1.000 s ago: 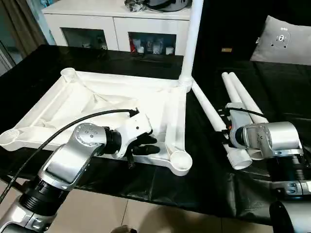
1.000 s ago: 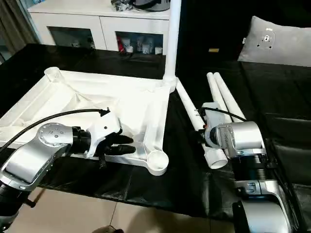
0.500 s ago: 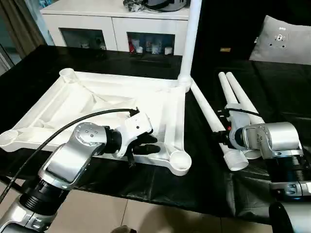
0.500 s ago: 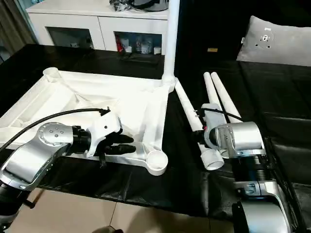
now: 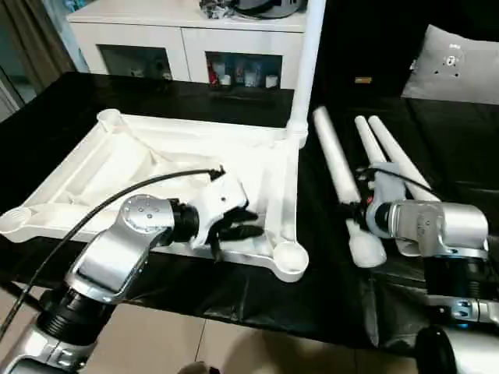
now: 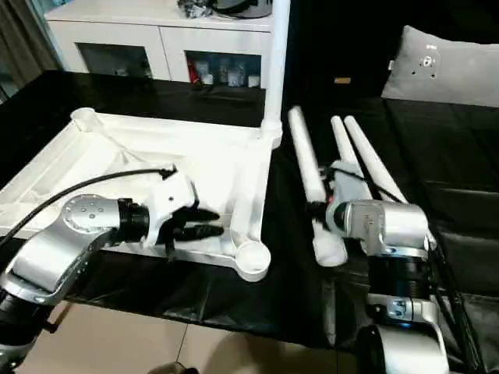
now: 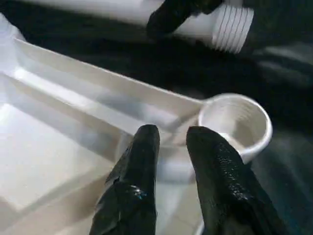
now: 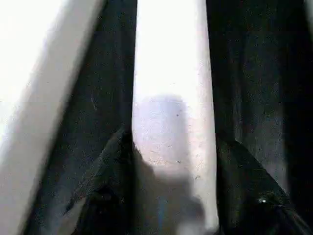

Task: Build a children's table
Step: Pick table leg

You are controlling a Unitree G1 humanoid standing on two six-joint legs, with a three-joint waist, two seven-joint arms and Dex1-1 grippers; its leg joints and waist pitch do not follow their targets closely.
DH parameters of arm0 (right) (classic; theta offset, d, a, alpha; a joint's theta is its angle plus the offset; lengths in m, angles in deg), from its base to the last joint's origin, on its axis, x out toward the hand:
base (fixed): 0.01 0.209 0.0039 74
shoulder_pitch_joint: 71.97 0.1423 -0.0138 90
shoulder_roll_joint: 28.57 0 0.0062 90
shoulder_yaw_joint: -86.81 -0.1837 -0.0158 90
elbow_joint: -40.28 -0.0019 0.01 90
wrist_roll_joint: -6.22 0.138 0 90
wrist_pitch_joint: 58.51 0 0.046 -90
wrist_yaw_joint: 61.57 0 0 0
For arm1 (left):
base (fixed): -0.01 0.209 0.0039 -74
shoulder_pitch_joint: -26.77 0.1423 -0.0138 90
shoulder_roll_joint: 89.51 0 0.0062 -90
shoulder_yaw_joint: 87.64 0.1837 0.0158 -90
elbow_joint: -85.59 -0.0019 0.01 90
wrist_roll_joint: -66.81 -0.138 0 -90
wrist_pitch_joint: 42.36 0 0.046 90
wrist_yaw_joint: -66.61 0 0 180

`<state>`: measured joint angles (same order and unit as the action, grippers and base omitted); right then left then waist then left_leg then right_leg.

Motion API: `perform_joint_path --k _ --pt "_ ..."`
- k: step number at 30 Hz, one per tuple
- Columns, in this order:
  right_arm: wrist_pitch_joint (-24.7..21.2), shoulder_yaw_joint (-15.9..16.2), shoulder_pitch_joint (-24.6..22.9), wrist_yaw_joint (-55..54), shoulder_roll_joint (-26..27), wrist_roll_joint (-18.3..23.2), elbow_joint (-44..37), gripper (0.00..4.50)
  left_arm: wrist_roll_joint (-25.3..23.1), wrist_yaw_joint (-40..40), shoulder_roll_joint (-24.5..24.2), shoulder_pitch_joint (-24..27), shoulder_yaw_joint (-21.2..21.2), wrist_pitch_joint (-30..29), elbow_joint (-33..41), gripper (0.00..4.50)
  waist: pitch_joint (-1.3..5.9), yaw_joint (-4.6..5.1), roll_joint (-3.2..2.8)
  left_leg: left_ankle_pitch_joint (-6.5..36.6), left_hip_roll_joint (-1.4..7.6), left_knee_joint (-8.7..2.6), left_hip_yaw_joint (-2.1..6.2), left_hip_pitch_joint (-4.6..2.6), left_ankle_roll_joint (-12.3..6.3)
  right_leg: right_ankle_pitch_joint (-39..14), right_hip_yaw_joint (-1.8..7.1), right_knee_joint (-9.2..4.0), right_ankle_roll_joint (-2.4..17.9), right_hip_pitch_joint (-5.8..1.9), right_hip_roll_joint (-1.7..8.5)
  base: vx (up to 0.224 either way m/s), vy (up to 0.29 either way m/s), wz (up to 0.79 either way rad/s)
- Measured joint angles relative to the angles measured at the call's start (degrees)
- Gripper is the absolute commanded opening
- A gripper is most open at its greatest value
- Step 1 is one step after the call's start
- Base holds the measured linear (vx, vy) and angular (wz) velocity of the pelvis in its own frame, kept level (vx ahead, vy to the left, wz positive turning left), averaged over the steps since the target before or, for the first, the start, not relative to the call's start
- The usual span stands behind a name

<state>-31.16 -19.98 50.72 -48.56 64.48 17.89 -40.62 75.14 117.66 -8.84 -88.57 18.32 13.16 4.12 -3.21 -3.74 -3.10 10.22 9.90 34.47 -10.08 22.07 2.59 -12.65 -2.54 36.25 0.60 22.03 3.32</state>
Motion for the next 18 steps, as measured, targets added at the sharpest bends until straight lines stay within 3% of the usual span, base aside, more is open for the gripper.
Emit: perform_joint_path --k 6,12,18 --pt "6.1 -8.2 -0.1 1.4 5.6 7.2 -7.2 1.84 2.4 -5.4 5.5 -3.0 -4.8 0.8 -2.6 1.47 0.06 0.08 -0.11 0.0 0.00 0.01 0.00 -0.03 -0.02 0.0 0.00 -0.01 0.0 -0.02 0.00 0.000 0.000 0.00" --pt "10.3 -11.0 -1.2 8.1 7.7 15.8 -10.8 1.84 8.1 -10.3 12.9 -5.6 -11.0 -2.1 -5.3 1.69 0.05 -0.03 -0.17 0.0 0.00 0.01 0.00 0.01 -0.03 0.0 -0.02 -0.02 0.0 -0.01 0.01 0.000 0.000 0.00" --pt "6.7 -13.1 -3.7 18.6 9.6 30.1 -16.4 1.84 20.1 -18.0 22.3 -13.9 -22.5 -8.9 -7.5 2.07 0.06 -1.21 -0.15 0.0 0.00 0.02 0.00 0.05 -0.18 0.0 -0.04 -0.05 0.0 -0.01 0.01 0.000 0.000 0.00"
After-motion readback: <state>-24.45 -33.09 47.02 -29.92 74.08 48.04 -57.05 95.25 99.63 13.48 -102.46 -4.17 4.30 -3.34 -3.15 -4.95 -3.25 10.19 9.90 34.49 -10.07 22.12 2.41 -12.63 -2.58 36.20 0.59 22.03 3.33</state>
